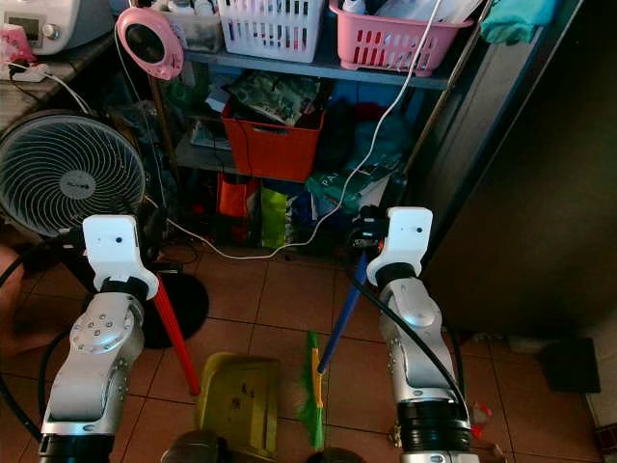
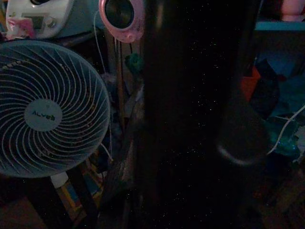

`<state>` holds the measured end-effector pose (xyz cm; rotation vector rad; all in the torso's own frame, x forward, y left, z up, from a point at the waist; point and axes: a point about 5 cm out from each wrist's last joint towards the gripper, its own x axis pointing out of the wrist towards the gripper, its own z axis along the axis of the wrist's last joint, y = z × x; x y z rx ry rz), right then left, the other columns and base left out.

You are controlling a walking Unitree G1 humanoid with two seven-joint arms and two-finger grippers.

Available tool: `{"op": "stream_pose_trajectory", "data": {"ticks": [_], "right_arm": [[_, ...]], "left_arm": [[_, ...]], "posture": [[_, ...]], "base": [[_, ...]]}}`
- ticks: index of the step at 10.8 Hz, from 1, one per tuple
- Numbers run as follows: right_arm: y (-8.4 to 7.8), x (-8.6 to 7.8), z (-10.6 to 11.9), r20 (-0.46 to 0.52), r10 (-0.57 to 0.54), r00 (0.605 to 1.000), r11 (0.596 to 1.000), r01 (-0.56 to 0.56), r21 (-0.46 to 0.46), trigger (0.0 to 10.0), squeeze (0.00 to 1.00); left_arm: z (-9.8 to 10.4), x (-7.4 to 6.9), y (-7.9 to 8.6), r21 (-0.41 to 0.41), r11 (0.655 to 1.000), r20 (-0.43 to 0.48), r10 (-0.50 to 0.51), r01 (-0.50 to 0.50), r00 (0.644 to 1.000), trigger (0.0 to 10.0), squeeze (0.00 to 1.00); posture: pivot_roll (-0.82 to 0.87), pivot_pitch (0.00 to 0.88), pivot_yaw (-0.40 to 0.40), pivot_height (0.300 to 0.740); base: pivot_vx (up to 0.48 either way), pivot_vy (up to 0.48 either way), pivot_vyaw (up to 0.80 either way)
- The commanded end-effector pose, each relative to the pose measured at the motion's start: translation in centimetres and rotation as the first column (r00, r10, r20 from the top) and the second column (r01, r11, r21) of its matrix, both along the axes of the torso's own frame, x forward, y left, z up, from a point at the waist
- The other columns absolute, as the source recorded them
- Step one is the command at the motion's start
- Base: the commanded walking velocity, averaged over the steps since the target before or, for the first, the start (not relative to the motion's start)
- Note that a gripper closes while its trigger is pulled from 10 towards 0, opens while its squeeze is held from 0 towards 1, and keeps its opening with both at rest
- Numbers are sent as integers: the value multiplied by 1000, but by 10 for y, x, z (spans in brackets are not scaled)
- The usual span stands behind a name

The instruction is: Sweep floor

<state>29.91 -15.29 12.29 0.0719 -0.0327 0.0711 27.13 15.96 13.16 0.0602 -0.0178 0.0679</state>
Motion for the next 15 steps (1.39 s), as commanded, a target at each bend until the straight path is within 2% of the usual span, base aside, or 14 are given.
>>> {"op": "stream_pose_trajectory", "data": {"ticks": [1, 15], "right_arm": [[0, 1, 4, 14, 6, 1000, 1000, -6, 8, 10000, 0], [2, 1, 2, 11, 17, 1000, 1000, -17, 8, 10000, 0]], "left_arm": [[12, 1, -1, 3, 1000, 59, 2, -2, 998, 10000, 0], [11, -1, -2, -15, 1000, 56, 3, -2, 998, 10000, 0]], "posture": [[63, 44, -48, 740], [65, 41, -53, 740]], "base": [[0, 0, 0], [0, 0, 0]]}}
